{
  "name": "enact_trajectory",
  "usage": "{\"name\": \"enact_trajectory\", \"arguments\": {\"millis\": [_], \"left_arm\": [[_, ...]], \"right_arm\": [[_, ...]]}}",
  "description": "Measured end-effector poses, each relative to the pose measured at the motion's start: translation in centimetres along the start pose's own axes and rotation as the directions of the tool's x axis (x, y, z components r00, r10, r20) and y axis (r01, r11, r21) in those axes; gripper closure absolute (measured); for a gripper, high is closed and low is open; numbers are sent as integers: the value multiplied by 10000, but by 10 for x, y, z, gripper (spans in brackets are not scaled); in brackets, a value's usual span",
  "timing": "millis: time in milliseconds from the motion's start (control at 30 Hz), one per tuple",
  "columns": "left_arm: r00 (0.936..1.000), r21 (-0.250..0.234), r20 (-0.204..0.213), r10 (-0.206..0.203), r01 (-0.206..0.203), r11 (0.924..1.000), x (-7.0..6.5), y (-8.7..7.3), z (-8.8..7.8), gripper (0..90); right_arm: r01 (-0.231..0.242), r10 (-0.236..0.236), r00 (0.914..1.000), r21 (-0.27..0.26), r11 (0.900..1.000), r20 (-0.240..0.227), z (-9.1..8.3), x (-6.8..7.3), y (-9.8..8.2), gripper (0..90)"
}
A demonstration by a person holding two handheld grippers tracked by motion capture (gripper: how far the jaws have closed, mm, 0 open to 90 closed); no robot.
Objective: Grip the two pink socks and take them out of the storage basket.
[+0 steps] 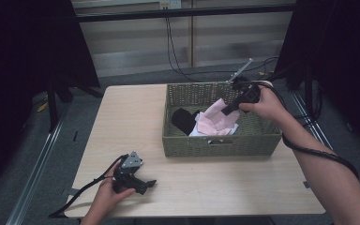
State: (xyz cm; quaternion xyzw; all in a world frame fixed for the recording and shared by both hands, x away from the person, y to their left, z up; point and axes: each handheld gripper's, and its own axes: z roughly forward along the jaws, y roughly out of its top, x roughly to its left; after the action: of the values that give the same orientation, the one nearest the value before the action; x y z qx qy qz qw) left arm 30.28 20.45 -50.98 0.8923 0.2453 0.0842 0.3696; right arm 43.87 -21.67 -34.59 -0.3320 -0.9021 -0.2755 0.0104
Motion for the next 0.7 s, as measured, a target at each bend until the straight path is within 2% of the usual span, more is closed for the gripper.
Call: {"name": "enact_trajectory", "arguments": {"millis": [267,700], "left_arm": [[10000,4,-6,5,-5,10000,0,0,0,0],[10000,3,-6,4,-4,10000,0,0,0,0]], "right_arm": [[-117,114,9998,-145,9998,-164,-26,4,-3,845],[125,-125,9994,10,9999,-325,-45,20,-4,844]]}}
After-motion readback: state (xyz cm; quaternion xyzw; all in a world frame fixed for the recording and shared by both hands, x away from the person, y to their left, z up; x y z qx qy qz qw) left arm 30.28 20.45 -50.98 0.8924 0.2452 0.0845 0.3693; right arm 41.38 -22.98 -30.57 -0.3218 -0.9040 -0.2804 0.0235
